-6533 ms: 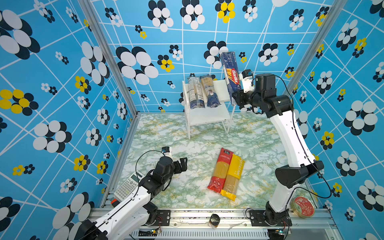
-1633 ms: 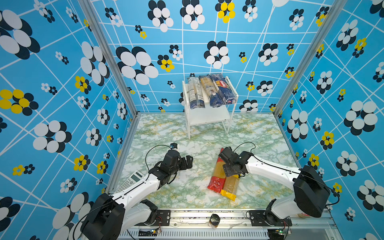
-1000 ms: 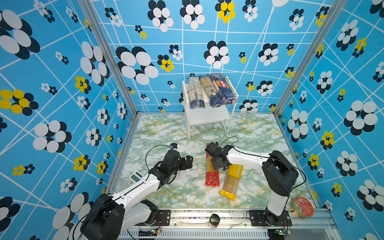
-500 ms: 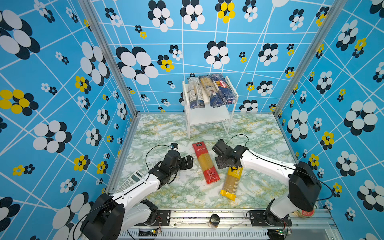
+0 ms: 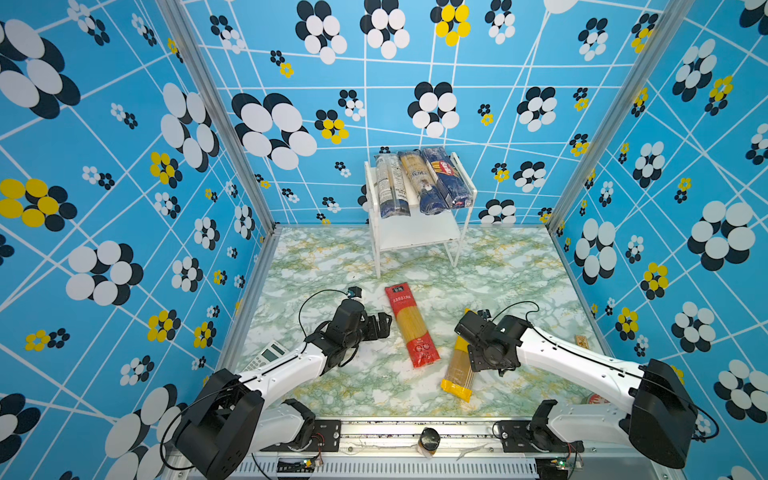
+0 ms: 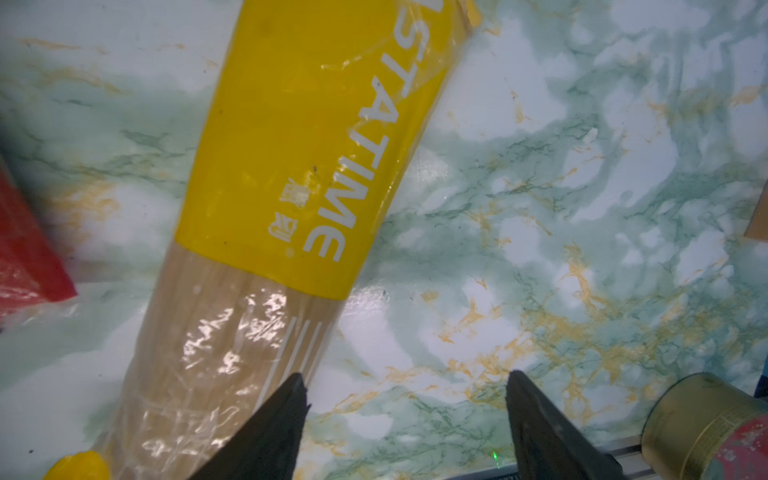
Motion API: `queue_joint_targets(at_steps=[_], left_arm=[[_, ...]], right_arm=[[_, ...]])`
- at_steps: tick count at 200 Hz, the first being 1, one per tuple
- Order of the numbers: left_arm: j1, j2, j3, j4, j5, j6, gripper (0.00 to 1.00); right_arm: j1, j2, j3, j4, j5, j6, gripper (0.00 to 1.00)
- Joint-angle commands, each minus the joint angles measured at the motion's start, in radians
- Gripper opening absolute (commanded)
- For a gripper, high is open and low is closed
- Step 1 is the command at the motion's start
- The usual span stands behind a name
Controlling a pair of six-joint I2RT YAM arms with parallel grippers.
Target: Place and organize the pasta boxes and bags onto the shelf
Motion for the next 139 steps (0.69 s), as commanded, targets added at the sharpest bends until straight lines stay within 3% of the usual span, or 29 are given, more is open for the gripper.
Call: queue_joint_targets(at_steps=[1, 30, 95, 139], left_arm=[[-0.010, 0.014, 0.032, 0.013, 0.010, 0.014, 0.99], [-0.012, 0.000, 0.033, -0.007, 0.004, 0.015, 0.99], [-0.012, -0.035, 0.034, -0.045, -0.018, 0.027, 0.99], [-0.012, -0.058, 0.028, -0.064, -0.026, 0.035, 0.99]], right_arm=[[0.008, 0.040, -0.020, 0.050, -0.032, 0.035, 0.78], [0.008, 0.127, -0.044, 0.202, -0.093, 0.030, 0.77], [-0.008, 0.351, 0.071, 0.326, -0.049, -0.034, 0.78], [-0.116, 0.444, 0.154, 0.391, -0.042, -0.102, 0.78]])
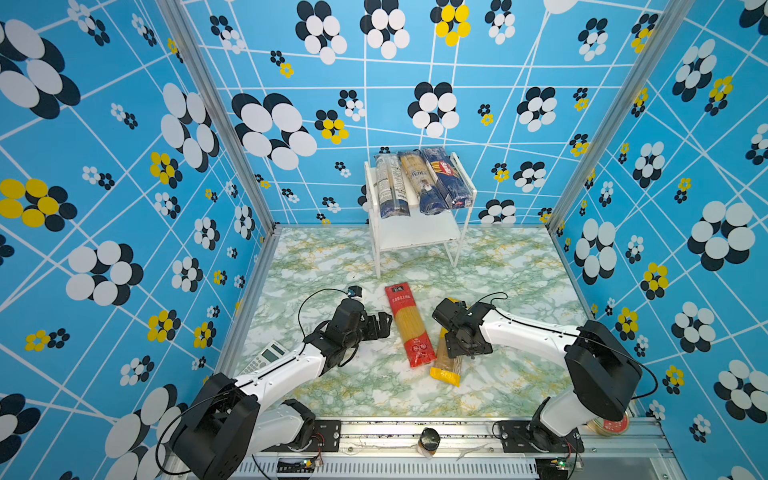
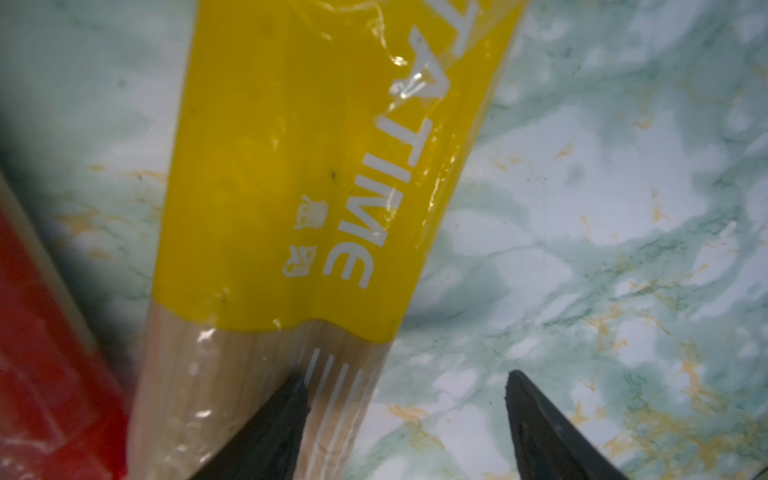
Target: Place and organize the pasta boxes and bags onto the shelf
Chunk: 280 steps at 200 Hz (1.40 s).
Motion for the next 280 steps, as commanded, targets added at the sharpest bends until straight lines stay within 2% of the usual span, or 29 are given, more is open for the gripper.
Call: queue_joint_targets(at_steps=[1, 35, 64, 86, 127, 149, 195, 222, 243, 280], left_arm=[[-0.007, -0.029, 0.018, -0.033, -0.022, 0.025, 0.99], [-0.006, -0.042, 0.015, -0.043, -0.029, 0.027, 0.99], [-0.006, -0.043, 0.010, -0.039, -0.032, 0.024, 0.99], [-0.007, -0.042, 0.008, -0.036, -0.031, 0.021, 0.99], [-0.006, -0.048, 0.004, -0.043, -0.038, 0.027, 0.99], [-0.005, -0.053, -0.005, -0.023, -0.024, 0.028, 0.99], [-0.006, -0.070, -0.029, 0.022, 0.009, 0.020, 0.99], [-0.007, -0.100, -0.042, 0.002, 0.000, 0.017, 0.99], [-0.007, -0.129, -0.060, -0.009, -0.019, 0.010, 0.99], [-0.007, -0.155, -0.077, -0.025, -0.032, 0.003, 0.99]], right_arm=[[-0.067, 0.104, -0.003, 0.177, 0.009, -0.049, 0.78], [-0.156, 0.100, 0.057, 0.187, 0.030, -0.152, 0.78], [-0.161, 0.069, 0.093, 0.178, 0.024, -0.284, 0.78], [-0.157, -0.019, 0.063, 0.191, -0.006, -0.346, 0.78], [-0.141, -0.226, -0.015, 0.285, -0.241, -0.356, 0.79], [-0.099, -0.273, -0.039, 0.337, -0.283, -0.343, 0.80], [-0.019, -0.202, -0.033, 0.361, -0.266, -0.327, 0.79], [0.010, -0.155, -0.033, 0.373, -0.175, -0.306, 0.78], [0.025, -0.121, -0.031, 0.385, -0.165, -0.300, 0.78], [0.071, -0.022, 0.012, 0.347, -0.068, -0.311, 0.77]])
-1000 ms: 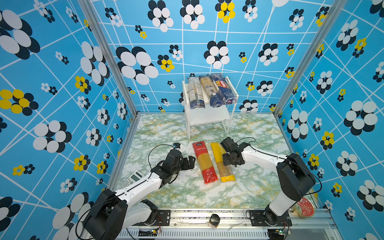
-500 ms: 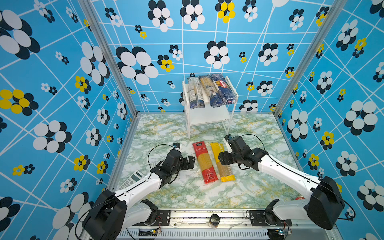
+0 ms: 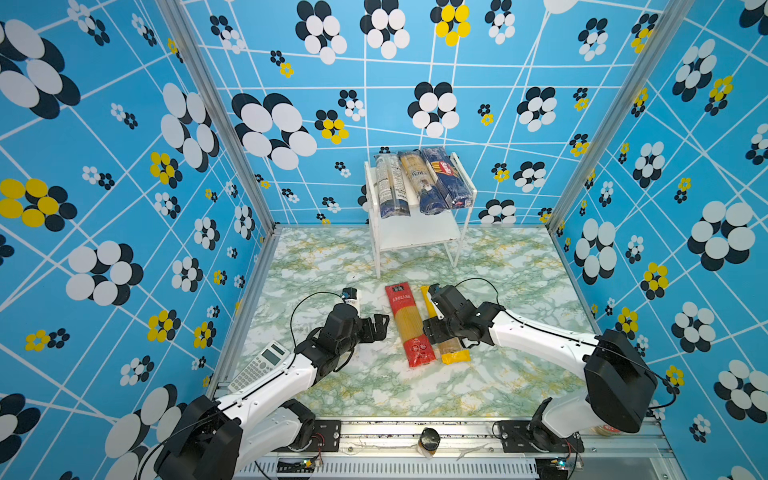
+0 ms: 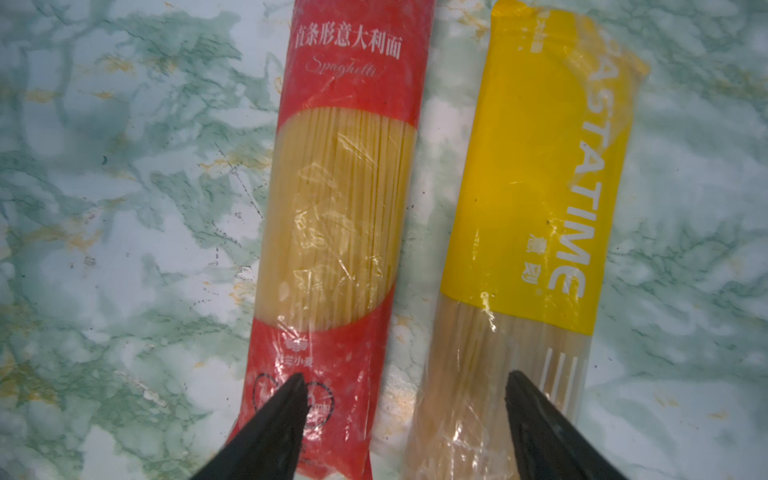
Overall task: Place and organize the pasta boxes and bags onto the shelf
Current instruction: 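Lower the right gripper over the red spaghetti bag and close on it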
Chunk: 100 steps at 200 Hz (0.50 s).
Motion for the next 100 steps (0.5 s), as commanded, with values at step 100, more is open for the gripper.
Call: queue_joint_targets(at_steps=[100], left_arm=[[-0.006, -0.038, -0.054, -0.028, -0.033, -0.011, 0.99]], right_arm=[[0.162, 0.290, 0.167, -0.016, 0.048, -0.045, 0.75]])
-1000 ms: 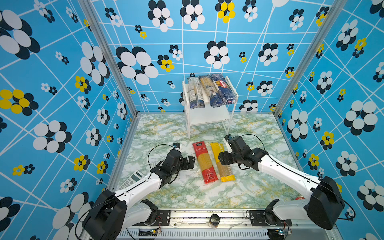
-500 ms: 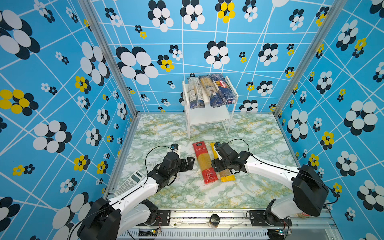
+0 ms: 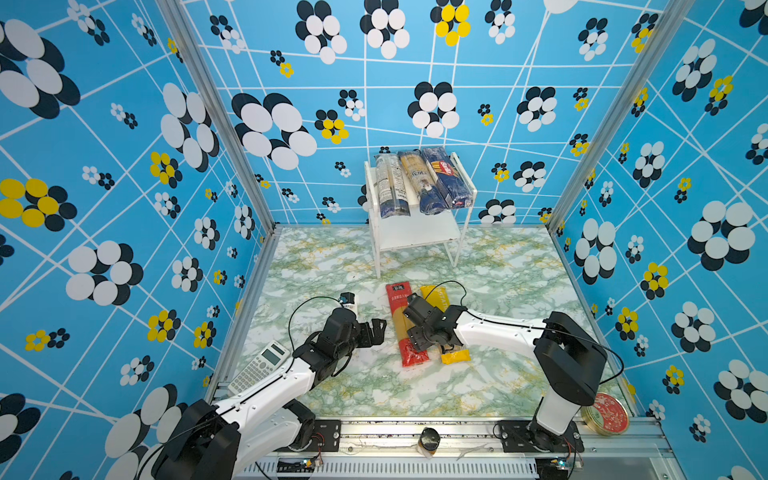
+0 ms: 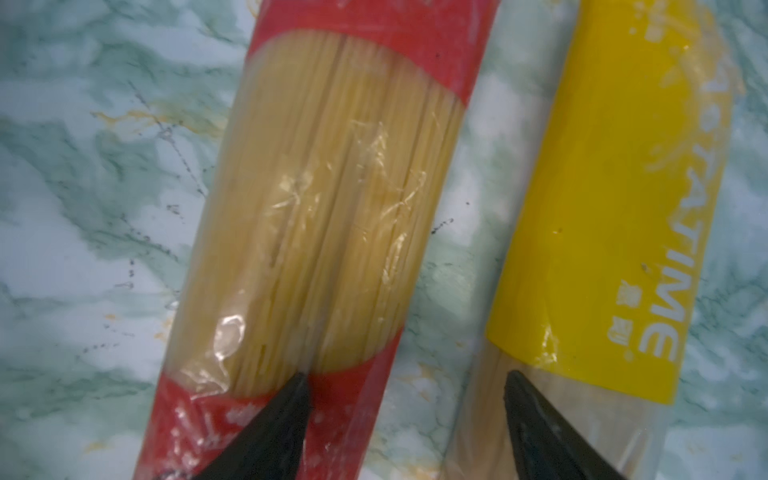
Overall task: Place and organize the pasta boxes and bags onto the shelf
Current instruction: 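Lower the right gripper over the red spaghetti bag and close on it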
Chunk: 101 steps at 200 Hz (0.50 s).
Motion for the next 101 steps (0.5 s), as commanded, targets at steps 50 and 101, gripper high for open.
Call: queue_joint_targets(at_steps=[50, 101], left_arm=[[-0.005, -0.016, -0.021, -0.021, -0.030, 0.004, 0.99], [-0.002, -0.030, -0.022, -0.042, -0.036, 0.008, 0.99]], right_arm=[[0.030, 0.025, 0.007, 0.038, -0.088, 0.004, 0.78], [0.030, -0.062, -0.036, 0.073, -0.143, 0.109, 0.96]])
